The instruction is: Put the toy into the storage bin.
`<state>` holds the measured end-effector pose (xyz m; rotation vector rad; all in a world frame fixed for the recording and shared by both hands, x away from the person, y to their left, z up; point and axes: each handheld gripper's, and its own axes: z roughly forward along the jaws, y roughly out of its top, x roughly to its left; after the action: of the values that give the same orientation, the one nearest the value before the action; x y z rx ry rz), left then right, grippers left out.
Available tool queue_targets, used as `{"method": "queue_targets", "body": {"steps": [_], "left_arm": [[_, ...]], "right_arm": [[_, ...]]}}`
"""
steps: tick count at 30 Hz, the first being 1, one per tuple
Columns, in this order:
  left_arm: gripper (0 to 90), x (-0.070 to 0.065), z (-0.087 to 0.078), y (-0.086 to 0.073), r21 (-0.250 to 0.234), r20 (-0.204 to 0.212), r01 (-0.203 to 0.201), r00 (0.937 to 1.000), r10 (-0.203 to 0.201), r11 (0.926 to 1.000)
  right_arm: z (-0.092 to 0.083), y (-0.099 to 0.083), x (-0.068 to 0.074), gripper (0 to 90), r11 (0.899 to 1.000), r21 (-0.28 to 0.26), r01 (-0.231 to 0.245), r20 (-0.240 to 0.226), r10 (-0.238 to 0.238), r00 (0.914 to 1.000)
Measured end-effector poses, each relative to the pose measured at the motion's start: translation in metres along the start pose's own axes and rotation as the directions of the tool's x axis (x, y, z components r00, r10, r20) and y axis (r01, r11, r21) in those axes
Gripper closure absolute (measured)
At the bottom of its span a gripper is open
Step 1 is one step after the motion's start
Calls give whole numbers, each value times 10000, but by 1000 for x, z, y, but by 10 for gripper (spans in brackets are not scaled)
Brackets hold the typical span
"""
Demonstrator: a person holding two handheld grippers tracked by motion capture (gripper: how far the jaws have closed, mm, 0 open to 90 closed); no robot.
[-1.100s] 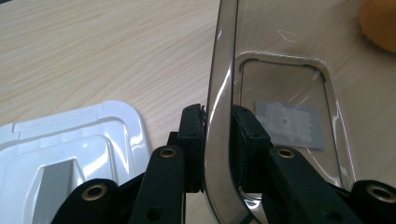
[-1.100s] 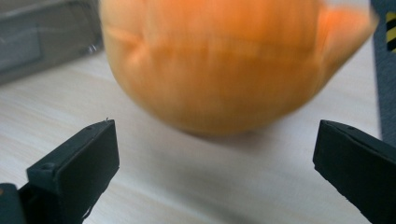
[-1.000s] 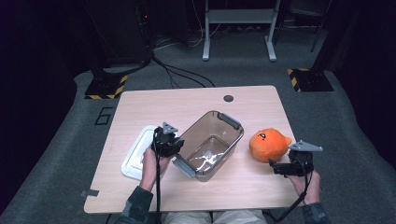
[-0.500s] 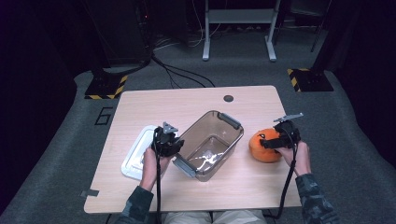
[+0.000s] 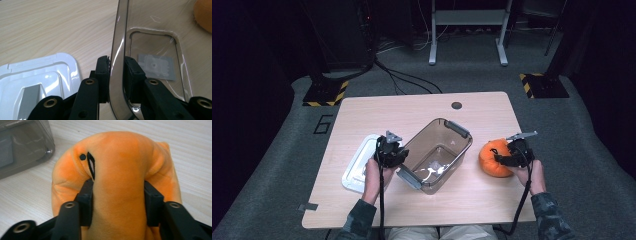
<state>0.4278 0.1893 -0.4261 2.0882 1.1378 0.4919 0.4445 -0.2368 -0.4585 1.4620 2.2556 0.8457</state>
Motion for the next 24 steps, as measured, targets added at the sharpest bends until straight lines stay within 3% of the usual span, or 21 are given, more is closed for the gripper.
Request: {"method": "queue_targets", "body": {"steps": [4, 9, 12, 24], "left_arm": [[745, 0, 0, 0, -14, -24, 21, 10000, -21, 10000], [747, 0, 0, 1, 30, -10, -13, 10000, 13, 10000], [749, 0, 0, 1, 55, 3, -118, 9999, 118, 9999], [755, -2, 2, 2, -47, 77, -288, 9996, 289, 9996]], "right_arm": [[-2, -7, 5, 609, 9981, -554, 279, 264, -265, 9993], [-7, -12, 0, 642, 9942, -1073, -52, -20, 50, 10000], [-11, -11, -1, 654, 9915, -1299, 15, -28, -19, 10000], [-23, -6, 2, 665, 9866, -1621, 193, -97, -211, 9997]]}}
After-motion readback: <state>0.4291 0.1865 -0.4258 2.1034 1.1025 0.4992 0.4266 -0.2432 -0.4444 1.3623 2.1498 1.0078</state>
